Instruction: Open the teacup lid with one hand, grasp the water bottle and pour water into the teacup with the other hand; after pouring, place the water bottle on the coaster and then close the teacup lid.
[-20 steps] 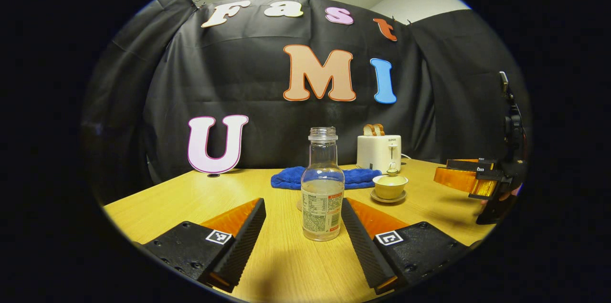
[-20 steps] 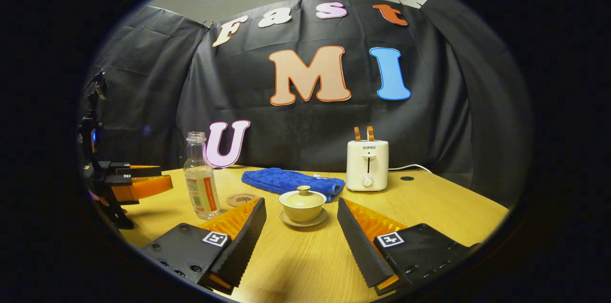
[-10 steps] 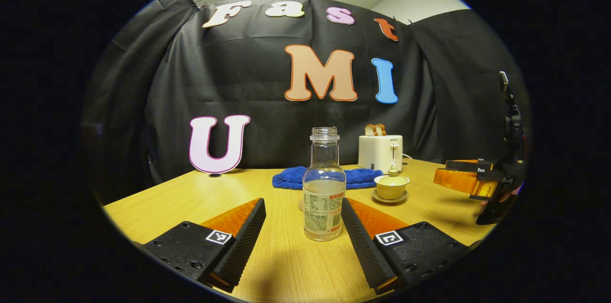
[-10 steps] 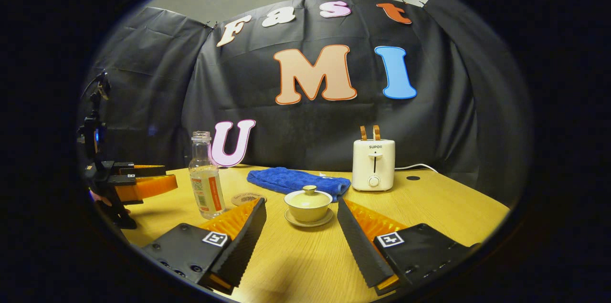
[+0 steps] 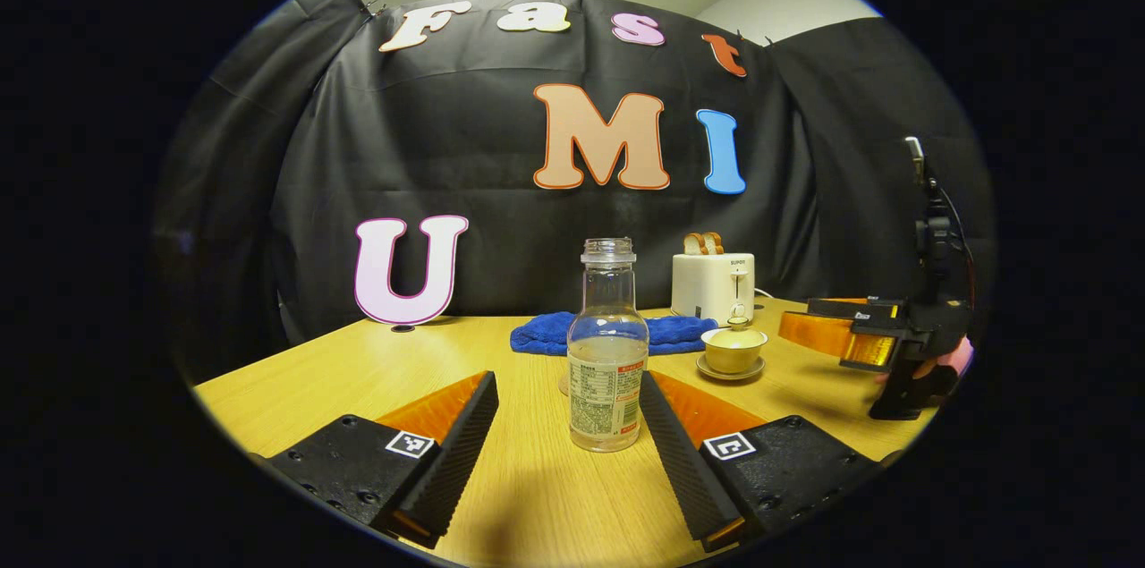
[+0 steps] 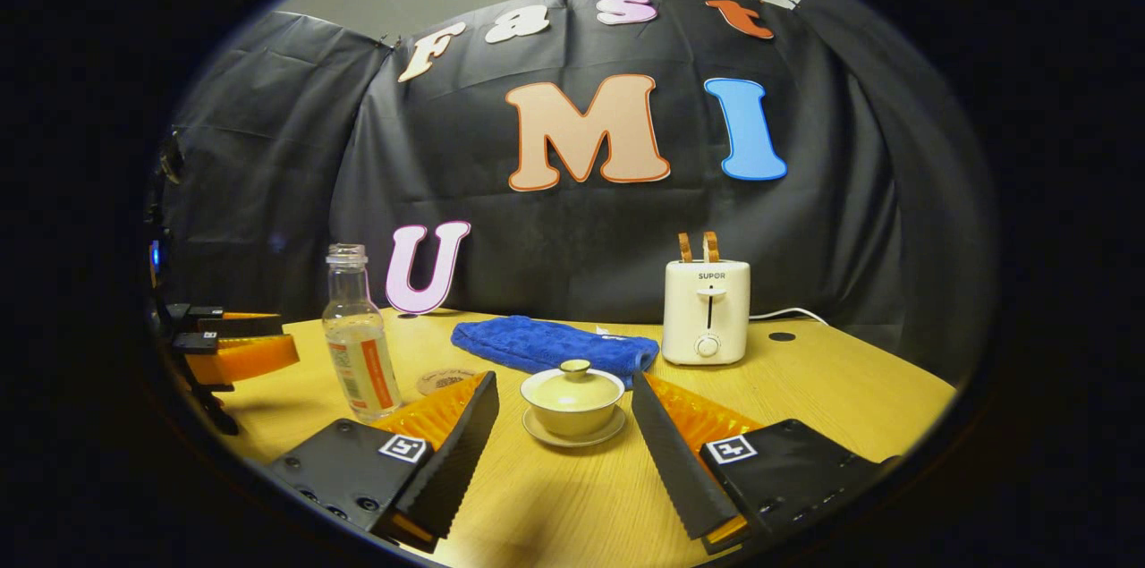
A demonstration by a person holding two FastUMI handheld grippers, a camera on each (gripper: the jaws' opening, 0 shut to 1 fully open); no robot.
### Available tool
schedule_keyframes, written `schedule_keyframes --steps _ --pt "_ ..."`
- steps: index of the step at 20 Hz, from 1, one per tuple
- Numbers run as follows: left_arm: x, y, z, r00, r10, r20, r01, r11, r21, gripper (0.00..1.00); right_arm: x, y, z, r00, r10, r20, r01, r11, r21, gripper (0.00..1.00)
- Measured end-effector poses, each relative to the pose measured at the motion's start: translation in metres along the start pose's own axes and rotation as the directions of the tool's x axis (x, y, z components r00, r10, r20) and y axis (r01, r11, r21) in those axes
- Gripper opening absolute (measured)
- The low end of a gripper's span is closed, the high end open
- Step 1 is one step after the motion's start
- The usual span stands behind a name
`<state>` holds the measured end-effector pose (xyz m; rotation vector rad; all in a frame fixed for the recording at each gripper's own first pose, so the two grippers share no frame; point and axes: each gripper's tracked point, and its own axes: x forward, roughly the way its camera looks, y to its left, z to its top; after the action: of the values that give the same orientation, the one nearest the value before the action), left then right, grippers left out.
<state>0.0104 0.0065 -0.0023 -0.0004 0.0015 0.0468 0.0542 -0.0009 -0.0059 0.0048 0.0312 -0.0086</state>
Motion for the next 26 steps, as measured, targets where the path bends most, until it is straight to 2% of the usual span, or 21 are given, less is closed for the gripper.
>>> schedule_keyframes --steps 2,3,4,5,6,7,8,10,11,13,14,16,17,18,19,20,24,26 --pt "0.000 0.000 0.000 1.000 0.000 0.000 0.000 1.000 0.000 0.96 0.013 0.000 -0.004 1.000 0.002 -0.020 -0.002 1.000 -0.001 0.92" --pt "0.000 0.000 -0.001 1.000 0.000 0.000 0.000 1.000 0.000 0.93 0.020 -0.001 -0.004 1.000 -0.001 -0.027 0.001 1.000 -0.001 0.92" --pt "0.000 0.000 0.000 1.000 0.000 0.000 0.000 1.000 0.000 0.96 0.027 -0.002 -0.004 1.000 -0.003 -0.031 0.003 1.000 -0.002 1.00" --pt "0.000 0.000 -0.001 1.000 0.000 0.000 0.000 1.000 0.000 0.96 0.034 -0.003 -0.006 0.999 -0.003 -0.038 0.003 1.000 -0.002 1.00" --pt "0.000 0.000 0.000 1.000 0.000 0.000 0.000 1.000 0.000 0.96 0.043 -0.003 -0.008 0.999 -0.003 -0.047 0.003 1.000 -0.004 0.92" --pt "0.001 0.000 0.000 1.000 0.000 0.000 0.000 1.000 0.000 0.96 0.049 -0.002 -0.009 0.998 -0.001 -0.058 0.001 1.000 -0.005 0.96" --pt "0.000 0.000 -0.001 1.000 -0.001 0.000 0.001 1.000 0.000 0.96 0.056 0.000 -0.011 0.998 0.001 -0.070 -0.001 1.000 -0.005 0.92" --pt "-0.001 0.001 0.000 1.000 -0.001 0.000 0.001 1.000 0.000 0.93 0.068 0.000 -0.014 0.996 -0.002 -0.087 0.001 1.000 -0.008 0.92" --pt "-0.001 0.001 0.000 1.000 -0.001 0.000 0.001 1.000 0.000 0.93 0.075 0.000 -0.015 0.996 -0.004 -0.093 0.003 1.000 -0.011 0.96" --pt "0.000 0.000 0.000 1.000 -0.001 -0.001 0.001 1.000 0.000 0.93 0.084 -0.001 -0.015 0.995 -0.008 -0.098 0.007 1.000 -0.011 0.92" --pt "0.000 0.000 0.000 1.000 -0.003 0.000 0.003 1.000 -0.001 0.93 0.089 -0.001 -0.017 0.995 -0.012 -0.101 0.011 1.000 -0.010 0.96" --pt "0.000 -0.001 0.000 1.000 -0.010 0.000 0.010 1.000 -0.001 0.93 0.094 -0.001 -0.021 0.992 -0.014 -0.129 0.013 1.000 -0.009 0.96" --pt "0.000 -0.002 -0.001 1.000 -0.012 0.000 0.012 1.000 -0.001 0.93 0.097 -0.002 -0.025 0.989 -0.015 -0.145 0.014 1.000 -0.013 0.92" --pt "0.000 -0.002 0.000 1.000 -0.012 0.000 0.012 1.000 -0.001 0.93 0.097 -0.001 -0.025 0.988 -0.014 -0.157 0.012 1.000 -0.015 0.94" --pt "0.000 -0.002 0.000 1.000 -0.012 0.000 0.012 1.000 -0.001 0.96 0.098 0.000 -0.026 0.986 -0.011 -0.164 0.008 1.000 -0.017 0.83" --pt "0.000 -0.002 0.000 1.000 -0.012 0.000 0.012 1.000 -0.001 0.96 0.098 0.000 -0.027 0.985 -0.010 -0.171 0.007 1.000 -0.019 0.82" --pt "0.000 -0.002 0.000 1.000 -0.012 -0.001 0.012 1.000 0.000 0.93 0.098 0.004 -0.027 0.985 0.004 -0.171 -0.009 1.000 -0.027 0.65" --pt "0.000 -0.002 0.001 1.000 -0.012 -0.001 0.012 1.000 0.000 0.93 0.100 0.006 -0.026 0.987 0.001 -0.162 -0.008 0.999 -0.045 0.48"
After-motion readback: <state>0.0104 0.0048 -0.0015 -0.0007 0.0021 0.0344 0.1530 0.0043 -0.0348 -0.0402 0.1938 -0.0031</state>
